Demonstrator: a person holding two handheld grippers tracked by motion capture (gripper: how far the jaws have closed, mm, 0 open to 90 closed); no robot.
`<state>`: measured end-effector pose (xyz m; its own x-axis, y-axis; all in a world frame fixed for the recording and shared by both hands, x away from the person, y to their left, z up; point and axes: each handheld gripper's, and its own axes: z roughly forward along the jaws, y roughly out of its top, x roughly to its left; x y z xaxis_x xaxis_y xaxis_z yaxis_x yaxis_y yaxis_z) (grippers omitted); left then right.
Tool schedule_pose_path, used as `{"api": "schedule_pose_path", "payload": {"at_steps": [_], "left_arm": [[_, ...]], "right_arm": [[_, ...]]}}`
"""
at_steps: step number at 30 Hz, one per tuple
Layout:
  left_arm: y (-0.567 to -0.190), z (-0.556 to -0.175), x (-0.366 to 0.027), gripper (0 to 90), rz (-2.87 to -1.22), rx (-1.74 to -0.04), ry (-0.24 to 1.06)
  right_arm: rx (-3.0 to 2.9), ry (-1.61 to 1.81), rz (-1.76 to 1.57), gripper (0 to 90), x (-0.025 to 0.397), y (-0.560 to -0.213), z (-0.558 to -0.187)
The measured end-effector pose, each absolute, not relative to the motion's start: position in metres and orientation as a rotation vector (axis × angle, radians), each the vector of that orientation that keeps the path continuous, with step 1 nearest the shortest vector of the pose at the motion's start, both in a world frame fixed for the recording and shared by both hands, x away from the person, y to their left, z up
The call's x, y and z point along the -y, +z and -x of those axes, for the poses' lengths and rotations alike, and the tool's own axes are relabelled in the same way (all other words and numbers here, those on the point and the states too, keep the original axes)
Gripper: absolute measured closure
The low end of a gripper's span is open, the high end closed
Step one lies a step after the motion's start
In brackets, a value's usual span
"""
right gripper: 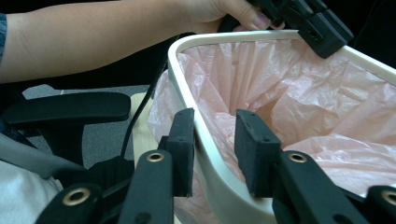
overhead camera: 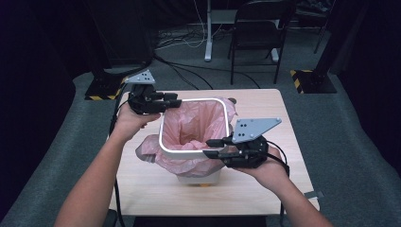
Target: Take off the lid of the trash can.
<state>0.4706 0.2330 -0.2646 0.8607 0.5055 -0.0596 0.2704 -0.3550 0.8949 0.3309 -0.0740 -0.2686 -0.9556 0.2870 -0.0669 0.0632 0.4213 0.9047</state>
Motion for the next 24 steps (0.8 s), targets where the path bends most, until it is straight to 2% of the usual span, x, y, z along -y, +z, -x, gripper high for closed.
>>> {"api": "schedule_pose_path", "payload": {"at_steps": [13, 24], "left_arm": [[-0.253, -0.468, -0.239, 62.9, -1.916, -0.562, 0.314], [-0.264, -0.469, -0.232, 62.1, -1.97, -0.558, 0.314]], "right_arm": [[-2.462, 1.568, -0.292, 69.3, 0.069, -0.266, -0.331], [-2.467, 1.557, -0.288, 69.1, 0.068, -0.267, -0.332]]}}
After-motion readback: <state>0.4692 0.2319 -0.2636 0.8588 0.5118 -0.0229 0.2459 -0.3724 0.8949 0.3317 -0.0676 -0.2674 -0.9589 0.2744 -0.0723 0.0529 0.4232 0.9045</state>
